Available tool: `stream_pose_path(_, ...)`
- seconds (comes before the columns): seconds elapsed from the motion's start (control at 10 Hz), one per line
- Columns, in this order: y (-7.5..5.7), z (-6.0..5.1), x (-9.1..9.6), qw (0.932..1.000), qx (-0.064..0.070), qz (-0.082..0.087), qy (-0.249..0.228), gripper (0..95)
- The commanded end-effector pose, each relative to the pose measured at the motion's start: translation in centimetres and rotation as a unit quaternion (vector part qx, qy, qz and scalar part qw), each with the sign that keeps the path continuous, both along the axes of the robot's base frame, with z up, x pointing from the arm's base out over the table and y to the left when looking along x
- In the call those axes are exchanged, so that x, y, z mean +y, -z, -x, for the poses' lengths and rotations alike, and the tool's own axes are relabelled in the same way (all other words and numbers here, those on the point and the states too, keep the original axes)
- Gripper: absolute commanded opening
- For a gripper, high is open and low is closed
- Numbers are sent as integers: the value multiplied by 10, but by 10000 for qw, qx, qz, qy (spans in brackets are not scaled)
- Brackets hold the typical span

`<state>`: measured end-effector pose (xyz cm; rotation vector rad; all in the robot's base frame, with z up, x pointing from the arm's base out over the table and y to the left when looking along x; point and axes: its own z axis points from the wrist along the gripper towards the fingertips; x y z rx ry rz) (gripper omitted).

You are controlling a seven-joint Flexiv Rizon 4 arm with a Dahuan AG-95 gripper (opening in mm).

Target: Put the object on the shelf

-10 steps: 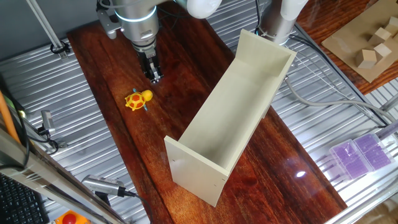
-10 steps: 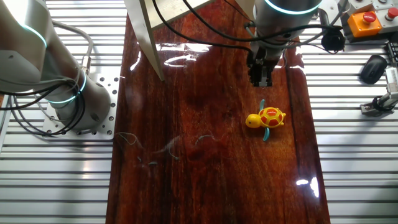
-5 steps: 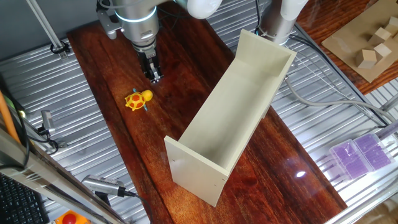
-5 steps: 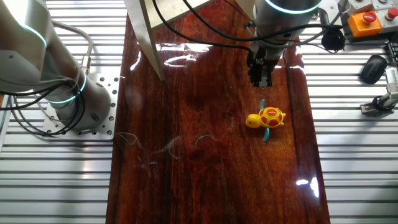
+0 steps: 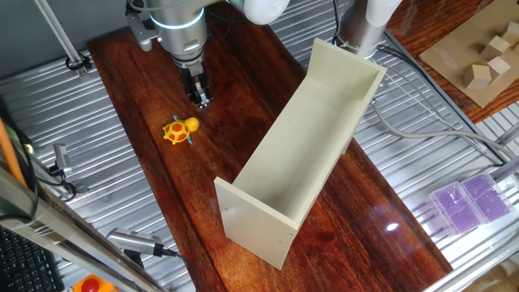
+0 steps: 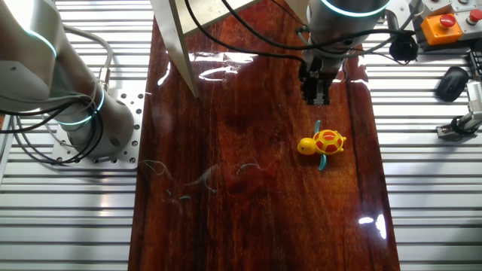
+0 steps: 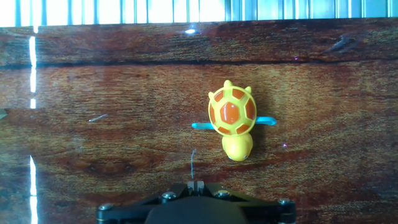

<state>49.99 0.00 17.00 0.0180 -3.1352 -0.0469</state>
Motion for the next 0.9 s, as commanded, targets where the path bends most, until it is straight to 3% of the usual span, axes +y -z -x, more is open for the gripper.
stream_pose_path(0.1,0,0,0,10000,0,4,-7,0)
stream_pose_path(0.6,0,0,0,10000,10,4,-66,0)
stream_pose_path(0.9,0,1,0,9980,5,14,-635,0)
